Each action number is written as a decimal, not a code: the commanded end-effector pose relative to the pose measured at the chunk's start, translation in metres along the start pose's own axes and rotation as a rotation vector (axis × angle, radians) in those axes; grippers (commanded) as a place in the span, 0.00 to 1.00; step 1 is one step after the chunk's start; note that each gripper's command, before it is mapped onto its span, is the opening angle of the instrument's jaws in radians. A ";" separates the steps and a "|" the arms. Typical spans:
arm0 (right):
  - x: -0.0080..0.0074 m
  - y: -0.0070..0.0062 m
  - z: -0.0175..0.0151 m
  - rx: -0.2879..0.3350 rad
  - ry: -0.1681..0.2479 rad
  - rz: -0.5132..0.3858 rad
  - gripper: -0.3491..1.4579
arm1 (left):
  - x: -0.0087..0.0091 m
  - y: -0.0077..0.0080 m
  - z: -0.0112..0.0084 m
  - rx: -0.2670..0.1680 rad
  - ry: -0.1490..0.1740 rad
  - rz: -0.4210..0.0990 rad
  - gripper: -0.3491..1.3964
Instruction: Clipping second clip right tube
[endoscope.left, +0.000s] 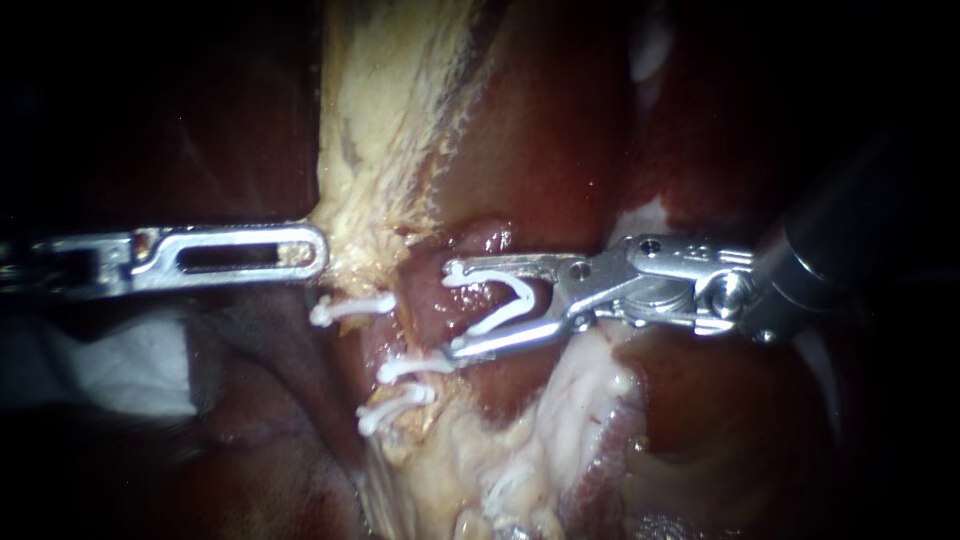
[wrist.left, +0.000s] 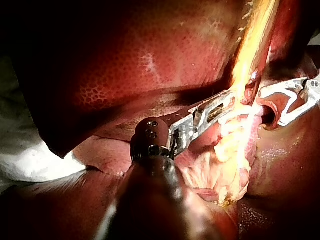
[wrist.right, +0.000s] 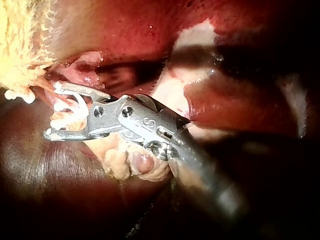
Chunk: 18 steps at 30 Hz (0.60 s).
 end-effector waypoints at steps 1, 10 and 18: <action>-0.0002 0.0001 0.0001 0.000 0.000 -0.001 0.52 | 0.0000 0.0000 0.0000 0.000 0.000 -0.001 0.00; -0.0034 0.0010 0.0022 -0.007 -0.007 -0.022 0.52 | 0.0001 -0.0003 -0.0001 0.000 -0.001 -0.001 0.00; -0.0067 0.0020 0.0041 0.002 -0.013 -0.002 0.52 | 0.0004 -0.0009 -0.0001 -0.002 -0.002 -0.002 0.00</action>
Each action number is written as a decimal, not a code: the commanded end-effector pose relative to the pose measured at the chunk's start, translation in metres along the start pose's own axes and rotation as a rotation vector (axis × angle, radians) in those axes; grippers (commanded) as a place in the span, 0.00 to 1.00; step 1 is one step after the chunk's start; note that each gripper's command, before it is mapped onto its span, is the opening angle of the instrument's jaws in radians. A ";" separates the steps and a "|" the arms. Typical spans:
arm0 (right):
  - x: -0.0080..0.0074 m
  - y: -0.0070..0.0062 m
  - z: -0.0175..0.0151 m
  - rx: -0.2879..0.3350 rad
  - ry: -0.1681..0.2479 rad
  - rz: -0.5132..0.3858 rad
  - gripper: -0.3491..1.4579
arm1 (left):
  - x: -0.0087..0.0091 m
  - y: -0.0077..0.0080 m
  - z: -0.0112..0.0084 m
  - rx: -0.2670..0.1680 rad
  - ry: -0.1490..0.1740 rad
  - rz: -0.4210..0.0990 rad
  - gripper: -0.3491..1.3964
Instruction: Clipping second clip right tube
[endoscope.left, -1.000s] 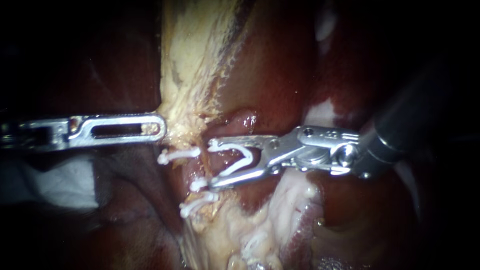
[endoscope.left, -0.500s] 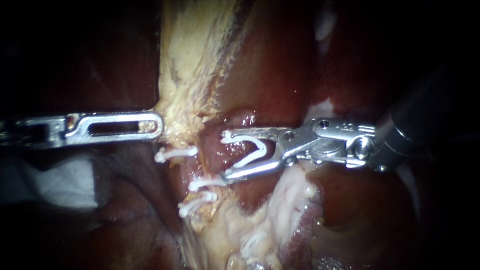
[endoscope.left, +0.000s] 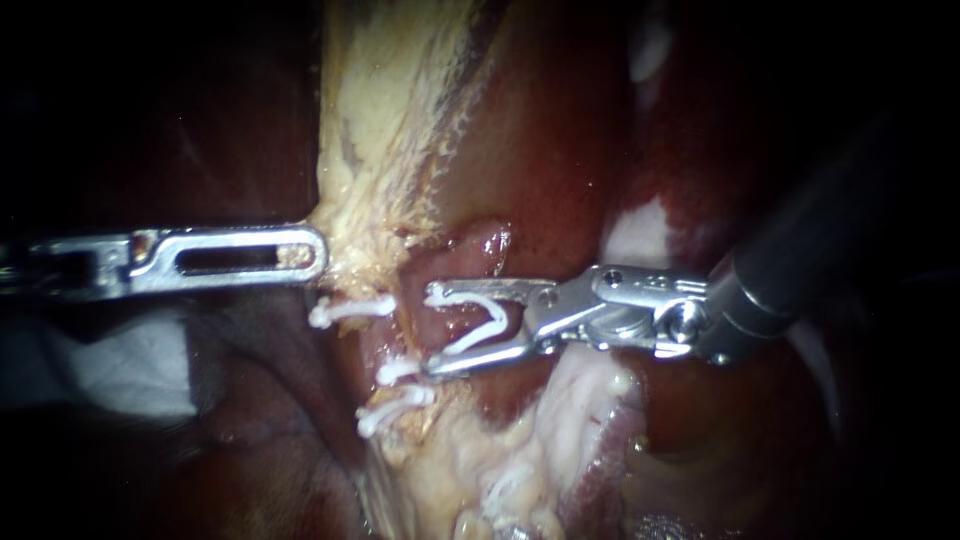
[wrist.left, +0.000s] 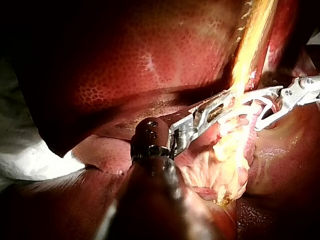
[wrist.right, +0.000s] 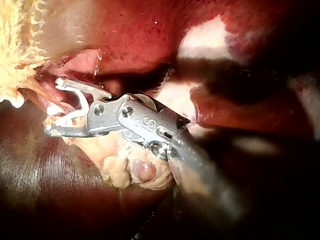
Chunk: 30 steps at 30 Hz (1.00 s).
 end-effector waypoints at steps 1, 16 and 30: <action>-0.0003 0.0000 0.0002 0.001 -0.002 0.003 0.52 | 0.0000 -0.0001 0.0000 -0.001 -0.001 0.006 0.00; -0.0020 -0.0001 0.0028 0.032 -0.013 0.028 0.52 | 0.0002 -0.0005 0.0001 -0.002 -0.003 0.006 0.00; -0.0024 -0.0013 0.0043 0.100 -0.011 0.061 0.52 | 0.0002 -0.0005 0.0001 -0.002 -0.003 0.006 0.00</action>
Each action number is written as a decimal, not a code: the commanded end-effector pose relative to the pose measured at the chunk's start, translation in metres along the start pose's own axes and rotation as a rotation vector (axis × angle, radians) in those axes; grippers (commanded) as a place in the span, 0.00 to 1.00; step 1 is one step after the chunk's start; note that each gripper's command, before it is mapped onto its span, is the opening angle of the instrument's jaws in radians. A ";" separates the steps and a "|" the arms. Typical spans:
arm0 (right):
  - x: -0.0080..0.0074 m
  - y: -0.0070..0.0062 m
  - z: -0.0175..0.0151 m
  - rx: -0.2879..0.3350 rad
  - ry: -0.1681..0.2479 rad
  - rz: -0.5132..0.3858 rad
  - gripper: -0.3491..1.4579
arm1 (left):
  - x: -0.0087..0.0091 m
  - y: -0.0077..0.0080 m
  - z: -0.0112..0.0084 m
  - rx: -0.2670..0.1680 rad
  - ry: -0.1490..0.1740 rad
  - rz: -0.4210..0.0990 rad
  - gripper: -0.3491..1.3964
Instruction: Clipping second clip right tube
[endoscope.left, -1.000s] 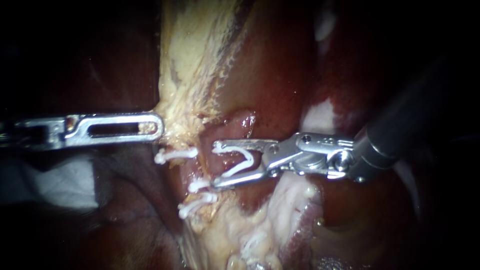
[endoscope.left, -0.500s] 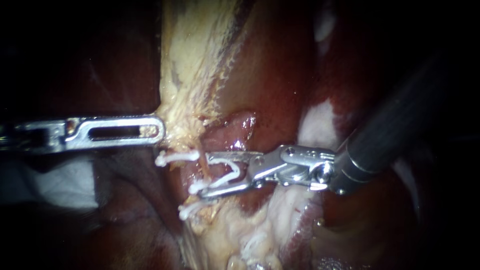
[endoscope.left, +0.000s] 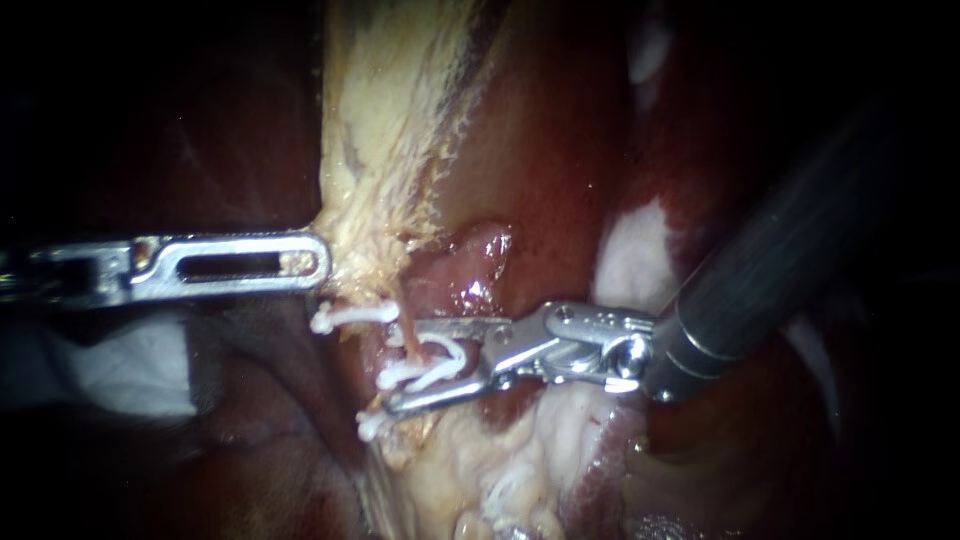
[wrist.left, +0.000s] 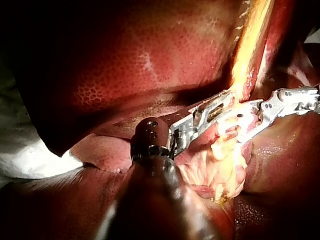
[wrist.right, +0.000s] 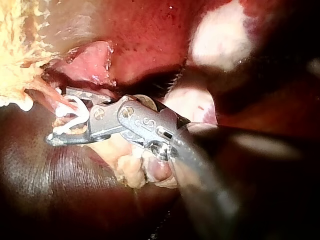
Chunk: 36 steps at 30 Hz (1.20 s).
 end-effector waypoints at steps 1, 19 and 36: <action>0.0001 -0.0002 0.0001 0.006 0.005 0.004 0.52 | 0.0000 0.0000 0.0000 0.000 0.000 0.000 0.00; 0.0007 -0.0015 0.0015 0.075 0.032 0.019 0.49 | 0.0001 0.0001 0.0002 -0.001 -0.001 0.001 0.00; 0.0008 -0.0007 0.0022 0.031 0.031 0.029 0.42 | 0.0001 0.0000 0.0004 -0.001 -0.002 0.000 0.00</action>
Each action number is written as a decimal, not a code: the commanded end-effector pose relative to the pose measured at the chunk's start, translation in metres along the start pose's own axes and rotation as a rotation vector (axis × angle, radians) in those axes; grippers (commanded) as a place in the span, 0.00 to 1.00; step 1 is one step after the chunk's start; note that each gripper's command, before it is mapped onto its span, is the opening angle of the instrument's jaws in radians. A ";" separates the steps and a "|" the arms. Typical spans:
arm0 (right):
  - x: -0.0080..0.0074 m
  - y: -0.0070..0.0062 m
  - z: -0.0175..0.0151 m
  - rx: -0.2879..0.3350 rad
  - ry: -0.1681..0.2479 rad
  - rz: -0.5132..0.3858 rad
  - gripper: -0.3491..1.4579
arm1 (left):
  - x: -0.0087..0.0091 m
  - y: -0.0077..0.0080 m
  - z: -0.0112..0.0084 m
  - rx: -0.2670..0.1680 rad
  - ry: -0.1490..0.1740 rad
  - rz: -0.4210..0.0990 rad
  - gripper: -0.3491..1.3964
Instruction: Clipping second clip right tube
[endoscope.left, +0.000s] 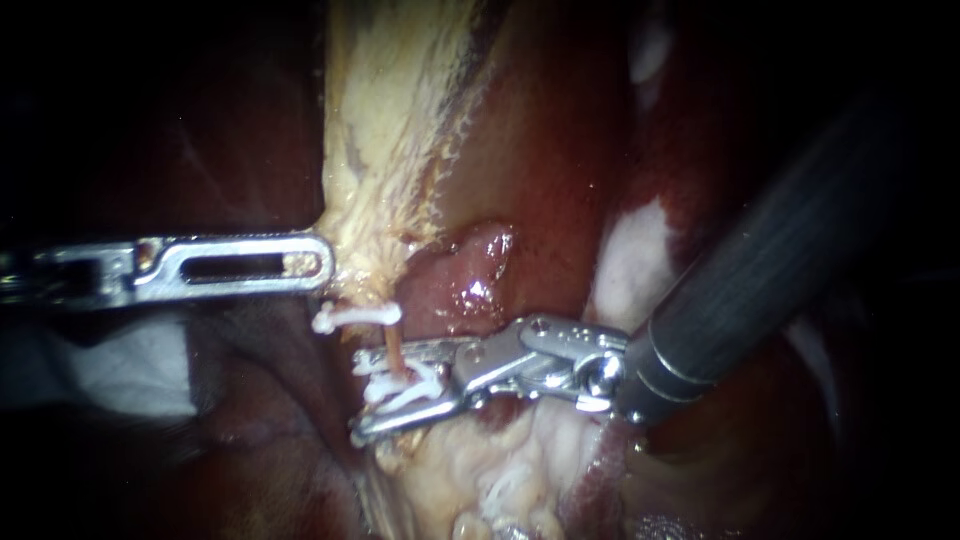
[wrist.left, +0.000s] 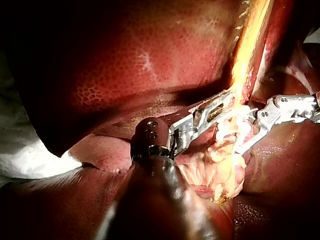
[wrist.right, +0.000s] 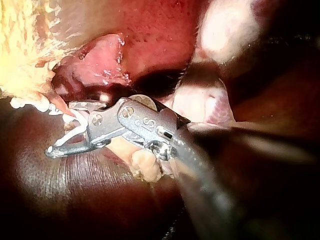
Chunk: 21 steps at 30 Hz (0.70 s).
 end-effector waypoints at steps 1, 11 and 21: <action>0.0000 0.0000 -0.0003 -0.009 -0.011 0.000 0.36 | 0.0000 0.0000 0.0000 0.000 0.000 0.000 0.00; 0.0000 0.0000 -0.0026 -0.108 -0.101 0.082 0.00 | 0.0000 0.0000 -0.0001 0.000 0.000 0.000 0.00; 0.0000 -0.0003 -0.0025 -0.107 -0.102 0.081 0.00 | 0.0000 0.0001 -0.0001 0.000 0.001 0.000 0.00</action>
